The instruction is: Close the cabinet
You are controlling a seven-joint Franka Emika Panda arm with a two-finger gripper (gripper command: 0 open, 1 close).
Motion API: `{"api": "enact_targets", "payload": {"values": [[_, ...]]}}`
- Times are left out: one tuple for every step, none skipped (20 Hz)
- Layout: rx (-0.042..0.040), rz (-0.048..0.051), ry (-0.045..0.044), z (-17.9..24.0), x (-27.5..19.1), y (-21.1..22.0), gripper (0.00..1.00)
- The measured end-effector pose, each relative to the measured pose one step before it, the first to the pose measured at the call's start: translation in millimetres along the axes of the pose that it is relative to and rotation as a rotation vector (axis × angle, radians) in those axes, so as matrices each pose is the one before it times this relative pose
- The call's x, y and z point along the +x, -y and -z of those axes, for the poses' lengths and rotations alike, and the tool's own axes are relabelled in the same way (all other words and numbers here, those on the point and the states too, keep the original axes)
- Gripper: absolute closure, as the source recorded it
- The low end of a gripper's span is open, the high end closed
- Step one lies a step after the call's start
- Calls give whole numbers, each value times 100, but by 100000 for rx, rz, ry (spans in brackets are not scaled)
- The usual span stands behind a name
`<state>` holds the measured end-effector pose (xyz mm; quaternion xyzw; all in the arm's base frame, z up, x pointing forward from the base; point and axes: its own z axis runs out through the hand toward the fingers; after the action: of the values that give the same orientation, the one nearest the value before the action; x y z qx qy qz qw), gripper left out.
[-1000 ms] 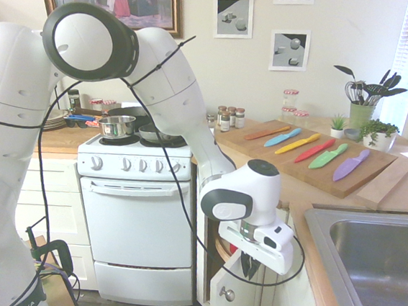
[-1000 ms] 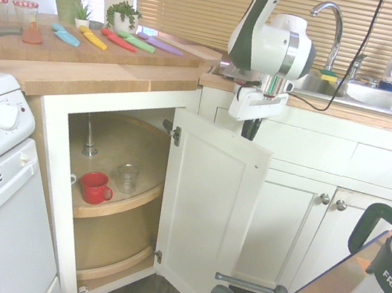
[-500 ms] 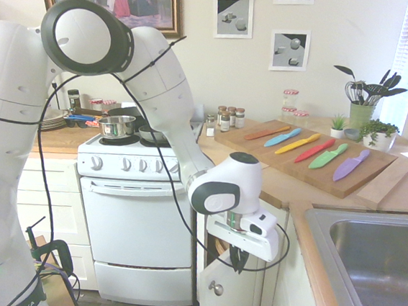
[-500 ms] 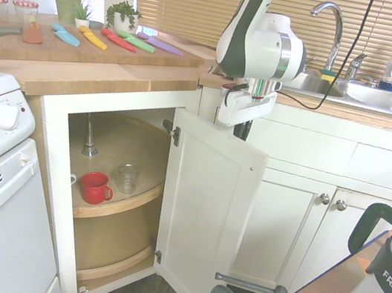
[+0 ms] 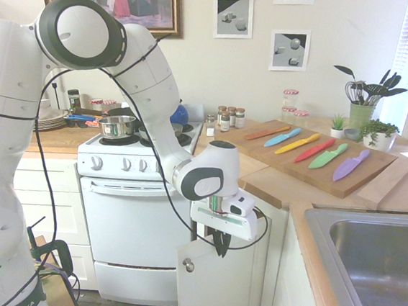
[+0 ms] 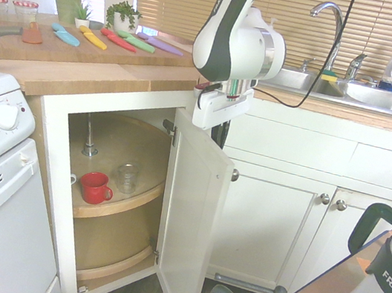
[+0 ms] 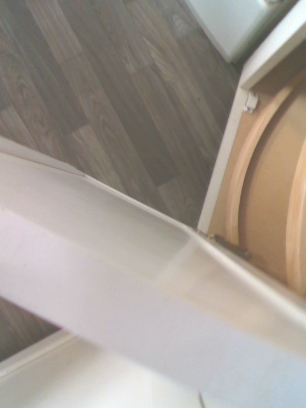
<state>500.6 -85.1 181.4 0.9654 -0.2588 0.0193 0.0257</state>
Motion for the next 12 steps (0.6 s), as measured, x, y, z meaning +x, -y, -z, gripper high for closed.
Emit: {"api": "enact_targets", "payload": {"values": [[-125,416,419,131,-143,838,100],[66,576,62,162,-197,985,100],[-123,798,73,160,-244,1128,100],[-248,669,-146,197,-194,1272,100],[-264,488,59,157,-172,1215,100],[156,474,85,159,-90,1187,100],[-18,412,253,91,-2,1077,100],[-221,230,332,45,164,918,100],[-421,-33,668,13,325,813,100],[-379,241,843,-18,364,793,100],[-323,188,732,41,473,838,100],[-332,140,676,39,532,841,100]]}}
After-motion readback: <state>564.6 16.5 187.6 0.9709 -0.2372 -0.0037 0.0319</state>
